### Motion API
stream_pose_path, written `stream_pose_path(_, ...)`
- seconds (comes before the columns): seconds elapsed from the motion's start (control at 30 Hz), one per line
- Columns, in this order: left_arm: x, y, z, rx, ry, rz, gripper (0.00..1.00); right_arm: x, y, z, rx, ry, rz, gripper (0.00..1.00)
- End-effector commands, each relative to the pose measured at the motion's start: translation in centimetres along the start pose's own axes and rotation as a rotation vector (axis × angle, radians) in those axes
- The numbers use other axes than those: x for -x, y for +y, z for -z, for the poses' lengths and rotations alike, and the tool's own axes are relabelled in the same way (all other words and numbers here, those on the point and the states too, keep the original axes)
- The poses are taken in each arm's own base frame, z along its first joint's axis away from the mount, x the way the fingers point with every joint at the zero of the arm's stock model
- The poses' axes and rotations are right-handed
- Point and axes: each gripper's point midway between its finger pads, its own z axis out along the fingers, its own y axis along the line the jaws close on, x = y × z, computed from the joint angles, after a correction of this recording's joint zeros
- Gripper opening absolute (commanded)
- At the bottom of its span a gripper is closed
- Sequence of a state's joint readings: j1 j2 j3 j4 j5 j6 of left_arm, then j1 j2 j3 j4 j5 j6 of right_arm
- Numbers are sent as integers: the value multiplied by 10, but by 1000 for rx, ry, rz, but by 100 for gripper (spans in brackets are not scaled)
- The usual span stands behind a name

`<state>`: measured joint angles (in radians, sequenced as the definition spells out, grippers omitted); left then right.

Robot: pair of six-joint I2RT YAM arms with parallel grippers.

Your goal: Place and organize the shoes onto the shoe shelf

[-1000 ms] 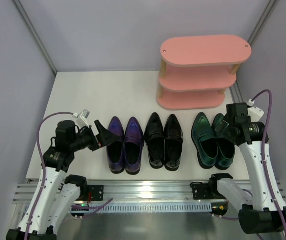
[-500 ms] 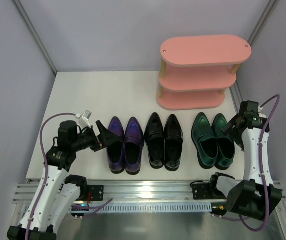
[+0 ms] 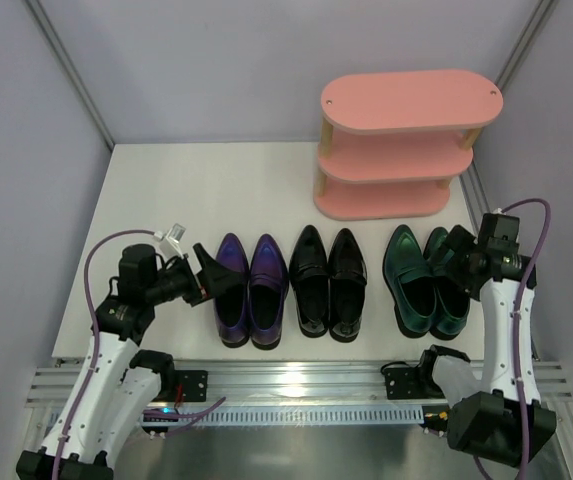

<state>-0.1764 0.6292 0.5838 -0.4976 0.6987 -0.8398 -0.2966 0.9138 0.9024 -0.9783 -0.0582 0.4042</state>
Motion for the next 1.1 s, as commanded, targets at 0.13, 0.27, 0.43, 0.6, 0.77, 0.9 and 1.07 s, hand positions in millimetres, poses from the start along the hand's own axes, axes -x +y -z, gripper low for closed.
stream_pose_path(0.13,-2,-13,5,-65,-14,-22,100,-4,-1,-18,-24,65,-4,90)
stream_pose_path(0.27,-5,-14,6,-82,-9,-19,100,-10,2,-21,-10,92,-1,87)
stream_pose_path(0.43,-9,-10,5,-86,-3,-1,100,-15,1,-19,-27,97,10,83)
stream_pose_path(0.6,-17,-6,4,-97,6,17,100,-32,-7,-22,-101,162,-13,83)
stream_pose_path(0.77,-19,-6,4,-125,-1,26,100,-50,-24,-30,-194,218,-53,86)
stream_pose_path(0.9,-21,-8,3,-151,8,45,100,-54,-20,-32,-168,218,-90,86)
stream_pose_path(1.07,-22,-7,2,-151,16,55,100,-73,-12,-43,-96,265,-116,74)
